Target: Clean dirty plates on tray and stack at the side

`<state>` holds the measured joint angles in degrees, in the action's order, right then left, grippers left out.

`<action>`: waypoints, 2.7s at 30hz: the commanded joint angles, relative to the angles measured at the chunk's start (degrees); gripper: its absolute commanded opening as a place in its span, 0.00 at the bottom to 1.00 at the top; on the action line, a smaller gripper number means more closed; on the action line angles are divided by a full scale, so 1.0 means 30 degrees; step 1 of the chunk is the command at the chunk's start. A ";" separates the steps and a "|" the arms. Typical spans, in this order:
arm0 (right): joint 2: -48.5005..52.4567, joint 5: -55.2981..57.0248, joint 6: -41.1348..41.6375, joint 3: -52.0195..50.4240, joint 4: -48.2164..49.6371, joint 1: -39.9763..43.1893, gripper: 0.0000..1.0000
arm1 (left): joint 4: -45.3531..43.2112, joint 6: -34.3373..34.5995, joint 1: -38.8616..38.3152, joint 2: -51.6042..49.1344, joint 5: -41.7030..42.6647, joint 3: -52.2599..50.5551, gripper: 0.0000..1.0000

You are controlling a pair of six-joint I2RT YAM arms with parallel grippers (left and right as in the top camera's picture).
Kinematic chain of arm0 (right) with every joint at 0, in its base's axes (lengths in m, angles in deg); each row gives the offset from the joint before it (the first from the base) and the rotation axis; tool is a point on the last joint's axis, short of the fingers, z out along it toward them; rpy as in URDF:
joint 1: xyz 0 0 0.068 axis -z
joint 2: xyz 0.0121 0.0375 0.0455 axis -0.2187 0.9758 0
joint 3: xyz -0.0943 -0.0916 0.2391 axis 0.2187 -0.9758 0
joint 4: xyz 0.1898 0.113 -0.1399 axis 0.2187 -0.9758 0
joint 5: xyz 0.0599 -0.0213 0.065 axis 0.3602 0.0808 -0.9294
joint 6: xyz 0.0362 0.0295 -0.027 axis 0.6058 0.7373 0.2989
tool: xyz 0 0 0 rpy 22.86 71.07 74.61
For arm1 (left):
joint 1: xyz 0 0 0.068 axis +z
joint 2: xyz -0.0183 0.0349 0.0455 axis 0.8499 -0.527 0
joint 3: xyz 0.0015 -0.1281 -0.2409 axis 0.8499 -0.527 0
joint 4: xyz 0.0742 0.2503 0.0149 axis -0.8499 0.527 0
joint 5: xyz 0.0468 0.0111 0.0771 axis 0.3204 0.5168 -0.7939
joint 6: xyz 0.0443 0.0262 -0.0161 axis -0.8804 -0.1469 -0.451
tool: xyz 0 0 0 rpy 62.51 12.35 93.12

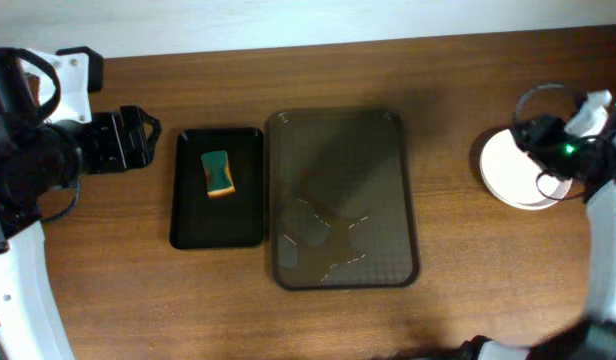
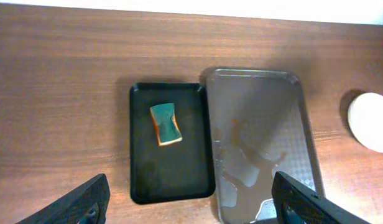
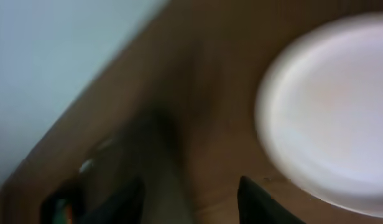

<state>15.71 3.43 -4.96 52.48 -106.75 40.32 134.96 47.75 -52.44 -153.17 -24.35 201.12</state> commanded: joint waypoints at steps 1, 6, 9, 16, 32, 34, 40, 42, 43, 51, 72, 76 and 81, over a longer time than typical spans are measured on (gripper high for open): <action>-0.4510 -0.1282 -0.2681 0.0306 -0.0364 -0.4255 0.56 | 0.0270 -0.0780 0.0080 0.0029 0.0940 -0.0022 1.00; -0.7708 0.0284 -0.2674 0.0306 -0.0321 -0.9384 0.98 | 0.0204 -0.0780 0.0087 0.0029 0.0933 -0.0015 1.00; -0.7919 0.0277 -0.2674 0.0306 -0.0335 -1.0775 0.98 | 0.0197 -0.0780 0.0087 0.0029 0.0933 -0.0022 1.00; -0.6885 0.1129 -0.2929 0.0299 -0.2164 -1.1067 0.99 | 0.0270 -0.0780 0.0087 0.0029 0.0933 -0.0022 1.00; -2.2877 0.8480 -0.9151 -1.2888 0.0321 -1.0309 0.98 | 0.0270 -0.0780 0.0087 0.0029 0.0933 -0.0015 1.00; -2.5602 0.8488 -0.9107 -1.6167 0.2688 -1.0309 0.98 | 0.0270 -0.0780 0.0087 0.0029 0.0933 -0.0022 1.00; -2.6804 0.7548 -0.9107 -2.2068 0.9996 -1.0346 0.98 | 0.0270 -0.0780 0.0087 0.0029 0.0933 -0.0015 1.00; -2.6804 0.7548 -0.9114 -2.3212 1.1628 -1.0346 0.98 | 0.0270 -0.0780 0.0087 0.0029 0.0933 -0.0022 1.00; -2.6797 0.7548 -0.9107 -2.3205 1.1715 -1.0346 0.98 | 0.0270 -0.0780 0.0087 0.0029 0.0933 -0.0015 1.00; -2.6746 0.7555 -0.9107 -2.3205 1.1373 -1.0346 0.98 | 0.0270 -0.0780 0.0087 0.0029 0.0933 -0.0015 1.00; -2.6746 0.7555 -0.9107 -2.3205 1.1373 -1.0346 0.98 | -1.5890 -0.1443 -0.0780 1.6706 -0.3373 -2.1048 1.00; -2.6746 0.7555 -0.9107 -2.3205 1.1373 -1.0346 0.98 | -2.0203 -0.1428 -0.0787 2.2112 -0.3337 -2.7562 1.00; -2.6746 0.7555 -0.9114 -2.3205 1.1373 -1.0346 0.98 | -2.6396 -0.1428 -0.0801 2.8793 -0.2667 -3.5649 1.00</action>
<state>-64.11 26.64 -32.50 -16.72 -72.46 9.13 62.44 43.99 -54.71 -74.84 -33.35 104.60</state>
